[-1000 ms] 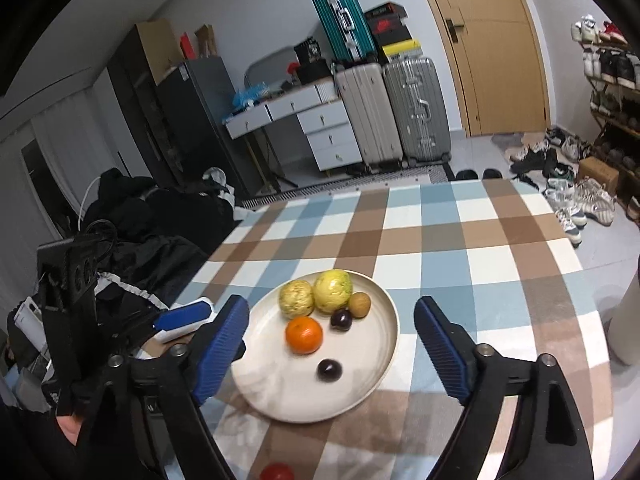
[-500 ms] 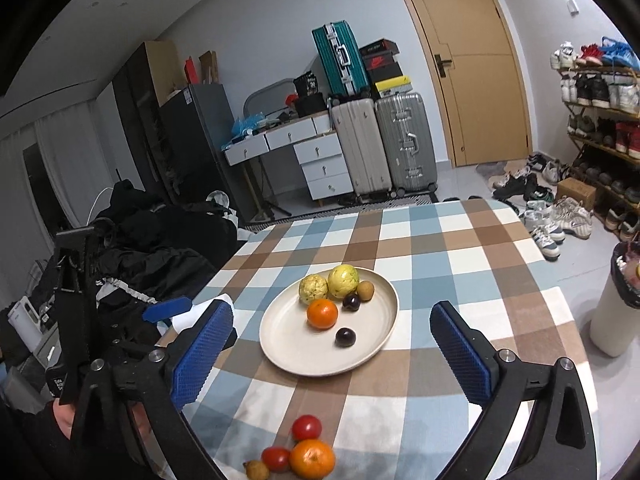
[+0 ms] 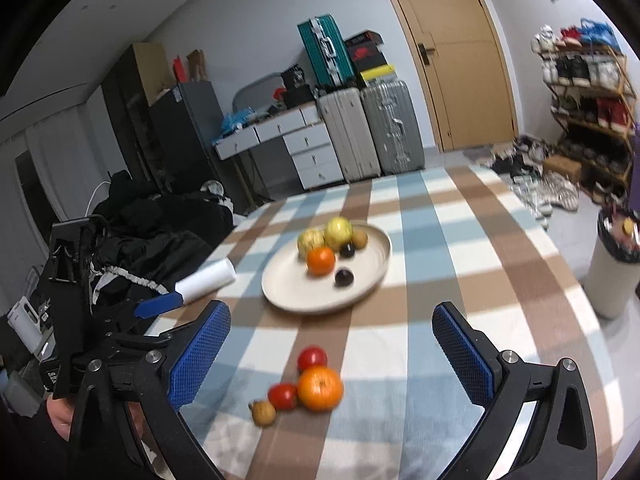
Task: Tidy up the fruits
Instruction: 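Withdraw both tools from the plate back to the remaining fruits, then close the left tool around the second brown kiwi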
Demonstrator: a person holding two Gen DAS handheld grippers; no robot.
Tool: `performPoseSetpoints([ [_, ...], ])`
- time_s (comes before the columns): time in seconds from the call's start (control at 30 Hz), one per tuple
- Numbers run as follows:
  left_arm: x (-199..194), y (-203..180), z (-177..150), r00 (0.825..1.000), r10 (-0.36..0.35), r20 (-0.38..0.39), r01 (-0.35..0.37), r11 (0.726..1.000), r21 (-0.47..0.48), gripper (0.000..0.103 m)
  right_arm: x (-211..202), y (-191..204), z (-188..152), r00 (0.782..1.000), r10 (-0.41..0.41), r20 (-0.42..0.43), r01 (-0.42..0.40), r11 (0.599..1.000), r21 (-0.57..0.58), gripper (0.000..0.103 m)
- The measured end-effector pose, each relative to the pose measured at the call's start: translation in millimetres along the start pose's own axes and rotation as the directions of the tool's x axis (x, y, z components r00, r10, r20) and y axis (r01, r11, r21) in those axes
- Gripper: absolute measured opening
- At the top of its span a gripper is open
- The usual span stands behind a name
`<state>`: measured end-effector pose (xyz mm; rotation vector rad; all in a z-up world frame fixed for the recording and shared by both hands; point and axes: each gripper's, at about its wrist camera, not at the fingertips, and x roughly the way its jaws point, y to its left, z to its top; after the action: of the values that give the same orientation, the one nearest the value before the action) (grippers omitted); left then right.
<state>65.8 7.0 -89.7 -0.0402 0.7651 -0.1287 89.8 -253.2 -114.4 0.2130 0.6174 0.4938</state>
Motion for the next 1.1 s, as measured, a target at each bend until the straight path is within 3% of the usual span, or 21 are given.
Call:
performPoseSetpoints([
  [0.33,23,-6,-39,0.993,-0.042,-0.107,0.045,0.999,0.029,0.102,5,-5,-40,0.997,-0.044,-0.069,0.045,0.999,0.01,0.103],
  [0.73,33,-20,-50,0.982,-0.105,-0.159,0.123,0.987,0.107,0.101,8,-12,-62,0.993,-0.063,-0.099,0.067,0.997,0.043,0.103],
  [0.87,33,-23,-49,0.983,-0.107,-0.152,0.128,0.983,0.133,0.088,12,-15,-65,0.992,-0.063,-0.111,0.069,0.996,0.052,0.103],
  [0.97,34,-24,-50,0.976,-0.134,-0.173,0.157,0.979,0.129,0.06,12,-16,-66,0.992,-0.059,-0.113,0.066,0.996,0.061,0.103],
  [1.1,36,-25,-51,0.967,-0.162,-0.196,0.188,0.975,0.121,0.036,11,-16,-66,0.993,-0.054,-0.106,0.061,0.996,0.059,0.103],
])
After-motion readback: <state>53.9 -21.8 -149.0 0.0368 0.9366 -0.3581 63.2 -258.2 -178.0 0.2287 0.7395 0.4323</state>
